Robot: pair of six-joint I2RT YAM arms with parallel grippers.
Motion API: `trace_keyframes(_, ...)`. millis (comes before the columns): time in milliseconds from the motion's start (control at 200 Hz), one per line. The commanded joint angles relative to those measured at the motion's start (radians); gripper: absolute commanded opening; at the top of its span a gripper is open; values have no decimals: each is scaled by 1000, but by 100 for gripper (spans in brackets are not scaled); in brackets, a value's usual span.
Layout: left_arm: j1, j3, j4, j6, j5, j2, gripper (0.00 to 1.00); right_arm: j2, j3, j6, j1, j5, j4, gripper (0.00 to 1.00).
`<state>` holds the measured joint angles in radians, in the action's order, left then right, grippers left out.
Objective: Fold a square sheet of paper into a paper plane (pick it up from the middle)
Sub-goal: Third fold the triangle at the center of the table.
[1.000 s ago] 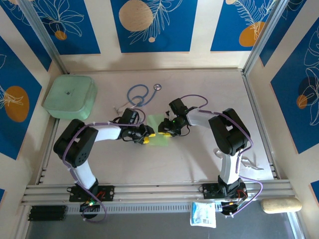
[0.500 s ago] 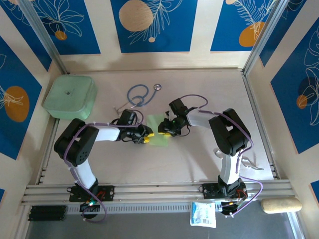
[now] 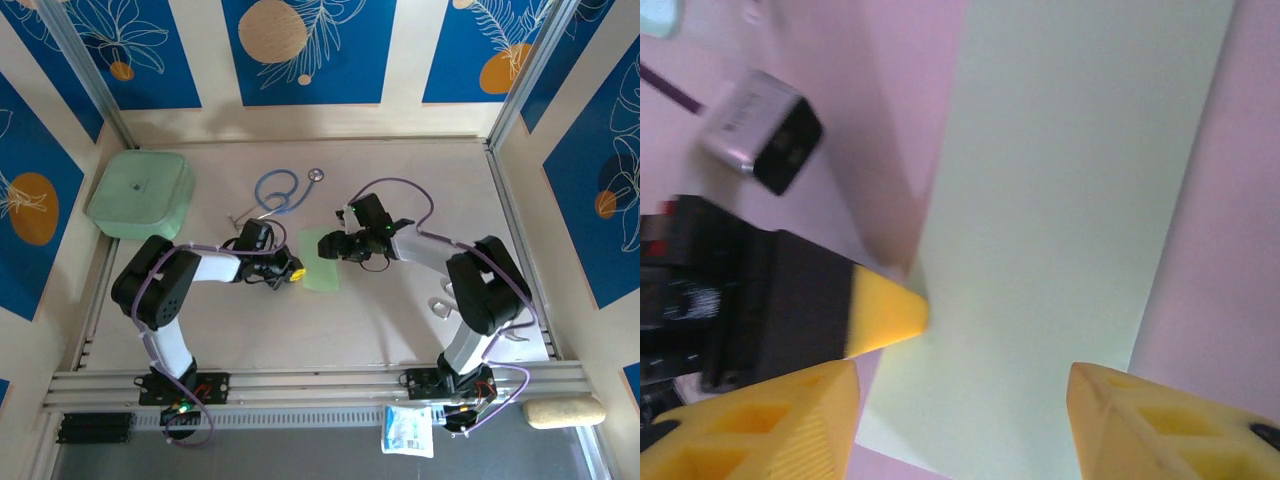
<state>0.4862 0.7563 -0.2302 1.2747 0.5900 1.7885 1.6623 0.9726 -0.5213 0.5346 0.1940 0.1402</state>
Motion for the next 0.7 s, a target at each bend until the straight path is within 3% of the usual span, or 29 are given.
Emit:
trace_keyframes(0,-10,2,-7,-7,-19,-38,1,-72,-50,126,28,-72,-82,60)
trace_keyframes(275,-8,14,32,8,-27,-93,1,-189,-233,452,138,-131,-304,61)
trace_keyframes(470,-5,21,49,12,-27,-110,2,-207,-348,602,208,-129,-445,61)
trace_keyframes(695,-1,31,51,14,-24,-110,2,-147,-413,711,275,-215,-547,61)
